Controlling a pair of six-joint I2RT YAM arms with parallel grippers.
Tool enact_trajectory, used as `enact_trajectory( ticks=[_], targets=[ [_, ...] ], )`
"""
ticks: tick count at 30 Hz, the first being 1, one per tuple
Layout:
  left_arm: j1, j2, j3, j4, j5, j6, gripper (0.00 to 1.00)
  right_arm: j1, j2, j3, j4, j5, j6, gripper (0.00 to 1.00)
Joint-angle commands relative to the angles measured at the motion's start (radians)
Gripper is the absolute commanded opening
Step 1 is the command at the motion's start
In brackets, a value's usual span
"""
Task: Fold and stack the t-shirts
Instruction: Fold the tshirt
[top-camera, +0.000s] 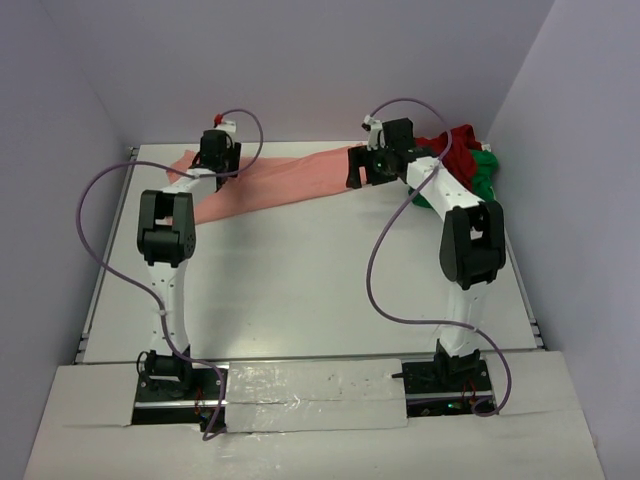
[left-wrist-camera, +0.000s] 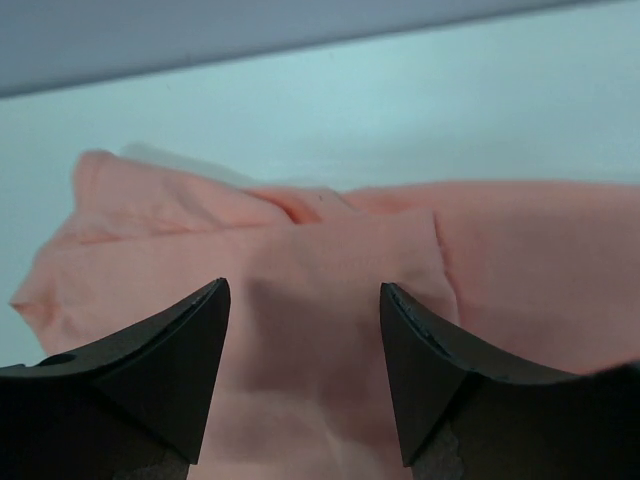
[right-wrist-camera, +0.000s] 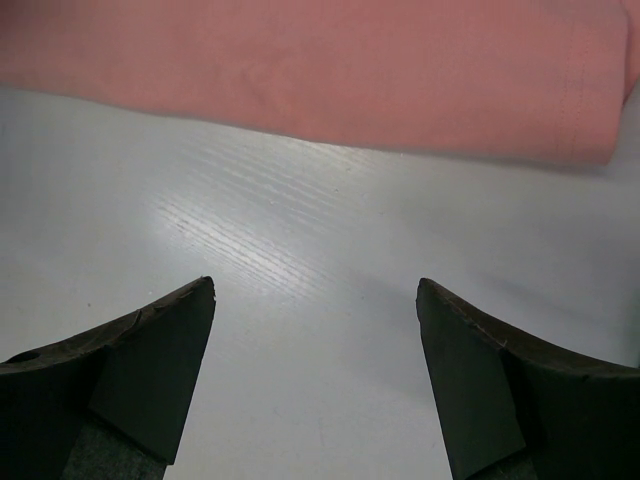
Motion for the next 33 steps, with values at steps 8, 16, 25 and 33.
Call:
enact_trajectory(
  ticks=[8,16,25,33],
  targets=[
    [0.001,-0.241,-0.235,0.199,-0.140,0.035,0.72,0.017,-0.118,-0.091,0.020,-0.035,-0.014,0.88],
    [0.055,-0.457,-0.272,0.144,-0.223,-0.095,0.72,0.036,-0.121,-0.100,0.018,0.036,-0.042,0.88],
    [0.040,-0.578,-0.411,-0.078,0.079,-0.210,0.66,0.019,-0.048,-0.031,0.014,0.096,-0.048,0.79],
    [0.047,-0.570,-0.462,-0.155,0.124,-0.243,0.11,-0.018,0.107,0.269,-0.062,0.117,-0.023,0.00]
  ],
)
